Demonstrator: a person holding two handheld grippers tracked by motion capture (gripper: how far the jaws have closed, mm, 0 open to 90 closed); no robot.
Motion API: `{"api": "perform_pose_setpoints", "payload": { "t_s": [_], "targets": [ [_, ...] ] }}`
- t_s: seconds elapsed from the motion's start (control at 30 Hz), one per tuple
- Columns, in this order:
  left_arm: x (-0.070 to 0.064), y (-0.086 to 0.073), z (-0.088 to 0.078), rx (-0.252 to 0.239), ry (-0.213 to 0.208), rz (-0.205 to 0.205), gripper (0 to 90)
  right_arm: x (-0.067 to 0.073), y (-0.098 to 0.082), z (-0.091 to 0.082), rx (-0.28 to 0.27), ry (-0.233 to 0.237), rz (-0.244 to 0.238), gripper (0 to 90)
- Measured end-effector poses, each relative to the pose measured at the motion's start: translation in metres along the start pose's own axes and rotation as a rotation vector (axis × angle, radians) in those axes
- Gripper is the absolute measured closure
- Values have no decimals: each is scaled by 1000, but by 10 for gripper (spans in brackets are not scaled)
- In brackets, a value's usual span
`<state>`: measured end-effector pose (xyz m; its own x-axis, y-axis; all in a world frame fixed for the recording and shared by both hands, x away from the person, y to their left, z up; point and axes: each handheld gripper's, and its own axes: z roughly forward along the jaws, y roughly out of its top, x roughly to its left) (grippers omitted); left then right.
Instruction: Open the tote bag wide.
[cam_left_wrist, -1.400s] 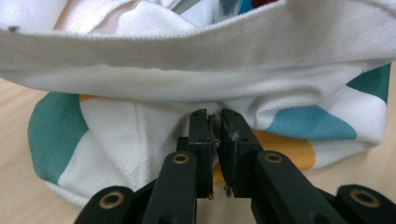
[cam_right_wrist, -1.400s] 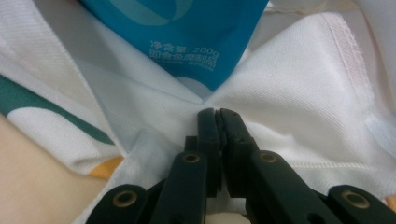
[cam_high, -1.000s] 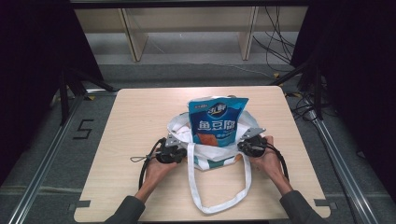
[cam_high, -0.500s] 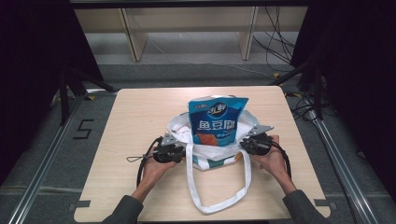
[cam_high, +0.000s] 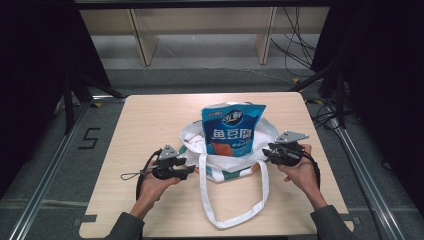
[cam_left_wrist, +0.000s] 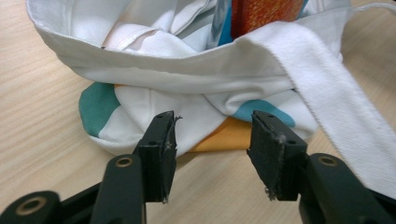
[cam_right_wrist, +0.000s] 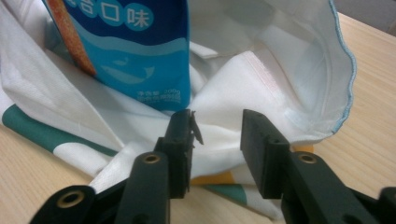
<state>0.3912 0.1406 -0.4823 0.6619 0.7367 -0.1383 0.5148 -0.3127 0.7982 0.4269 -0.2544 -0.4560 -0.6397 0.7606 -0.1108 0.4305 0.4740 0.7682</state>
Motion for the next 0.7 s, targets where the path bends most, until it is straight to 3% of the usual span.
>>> {"api": "perform_pose_setpoints", "payload": {
  "t_s": [0.07,0.1,0.13,0.2,0.23,0.27,0.37,0.47,0.5,0.63,0.67,0.7],
  "targets": [
    [-2,-2,-1,6,-6,6,478,2,-1,-1,3,-1,1,604],
    [-4,-3,-1,-11,-3,-19,472,3,0,-3,4,0,5,597],
    [-3,-5,-3,-2,4,-6,468,3,0,-3,-4,1,-4,588],
    [-3,-6,-6,-3,4,-8,454,7,0,-6,2,5,22,568],
    [-4,-8,-7,-19,11,-28,449,7,0,-7,-5,6,4,558],
    [-4,-9,-8,-16,9,-28,447,11,0,-8,-11,8,37,554],
    [-2,-14,-12,-6,14,-9,434,13,1,-12,-9,23,22,539],
    [0,-19,-15,-1,23,-42,422,16,2,-14,-27,25,20,513],
    [0,-20,-16,-23,13,-73,420,17,2,-15,-23,25,19,507],
    [1,-25,-22,-33,20,-68,405,19,-3,-18,-21,21,27,484],
    [3,-25,-24,-13,23,-55,399,20,-4,-20,-15,22,40,481],
    [3,-28,-23,-32,20,-75,398,20,-6,-21,-21,25,35,479]
  ]
}}
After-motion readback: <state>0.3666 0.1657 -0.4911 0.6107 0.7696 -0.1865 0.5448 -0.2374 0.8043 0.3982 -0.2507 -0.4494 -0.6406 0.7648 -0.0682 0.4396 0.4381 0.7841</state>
